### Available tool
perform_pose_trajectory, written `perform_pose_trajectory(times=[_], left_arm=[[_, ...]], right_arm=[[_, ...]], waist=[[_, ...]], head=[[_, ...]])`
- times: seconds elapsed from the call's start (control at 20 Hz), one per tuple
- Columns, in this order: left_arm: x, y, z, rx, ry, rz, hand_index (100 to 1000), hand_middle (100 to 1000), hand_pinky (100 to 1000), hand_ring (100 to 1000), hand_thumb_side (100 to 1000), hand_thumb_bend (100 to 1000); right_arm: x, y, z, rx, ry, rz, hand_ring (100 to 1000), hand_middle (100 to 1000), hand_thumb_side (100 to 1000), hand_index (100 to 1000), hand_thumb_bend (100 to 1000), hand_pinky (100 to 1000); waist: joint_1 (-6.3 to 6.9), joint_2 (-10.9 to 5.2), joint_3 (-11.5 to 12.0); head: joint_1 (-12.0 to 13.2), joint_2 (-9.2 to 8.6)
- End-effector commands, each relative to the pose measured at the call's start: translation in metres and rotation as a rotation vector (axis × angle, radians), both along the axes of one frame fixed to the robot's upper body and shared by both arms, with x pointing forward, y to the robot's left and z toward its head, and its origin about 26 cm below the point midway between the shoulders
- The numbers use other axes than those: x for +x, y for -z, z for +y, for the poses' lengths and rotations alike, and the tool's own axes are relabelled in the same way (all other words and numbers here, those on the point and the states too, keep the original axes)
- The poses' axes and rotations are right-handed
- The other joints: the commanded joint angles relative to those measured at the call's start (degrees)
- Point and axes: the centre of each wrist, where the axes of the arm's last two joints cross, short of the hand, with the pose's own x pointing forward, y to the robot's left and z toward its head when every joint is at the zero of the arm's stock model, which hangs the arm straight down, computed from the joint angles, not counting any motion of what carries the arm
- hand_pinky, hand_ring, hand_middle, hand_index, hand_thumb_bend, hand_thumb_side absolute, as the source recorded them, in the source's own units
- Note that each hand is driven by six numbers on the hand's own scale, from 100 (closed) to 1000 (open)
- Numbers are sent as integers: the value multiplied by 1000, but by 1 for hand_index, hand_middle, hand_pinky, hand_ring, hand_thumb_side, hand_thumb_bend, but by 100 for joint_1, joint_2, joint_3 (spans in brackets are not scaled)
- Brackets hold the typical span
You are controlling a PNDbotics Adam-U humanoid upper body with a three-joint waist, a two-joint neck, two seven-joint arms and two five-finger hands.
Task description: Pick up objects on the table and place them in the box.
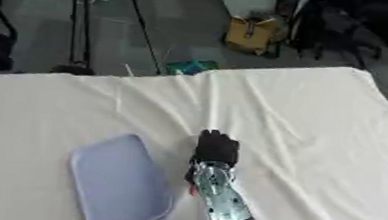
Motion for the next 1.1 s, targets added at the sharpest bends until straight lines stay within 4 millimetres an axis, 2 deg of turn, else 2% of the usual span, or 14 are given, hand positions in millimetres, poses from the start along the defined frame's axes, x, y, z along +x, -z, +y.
perform_pose_trajectory(times=[0.05,0.45,1.1], left_arm=[[-2,-6,0,6,-4,-22,769,859,716,809,912,100],[-2,-6,0,5,-3,-21,769,860,717,810,912,100],[-2,-6,0,8,-4,-20,769,861,718,810,913,100]], right_arm=[[-1,-12,-1,7,-3,-50,468,668,324,917,100,444],[-3,-20,0,21,-16,-82,459,657,319,897,100,439],[-10,-51,6,26,-65,-161,438,640,297,877,100,429]], waist=[[-5,-113,-6],[-15,-111,-12],[-65,-155,-24]], head=[[11,-53],[22,-54],[51,-35]])
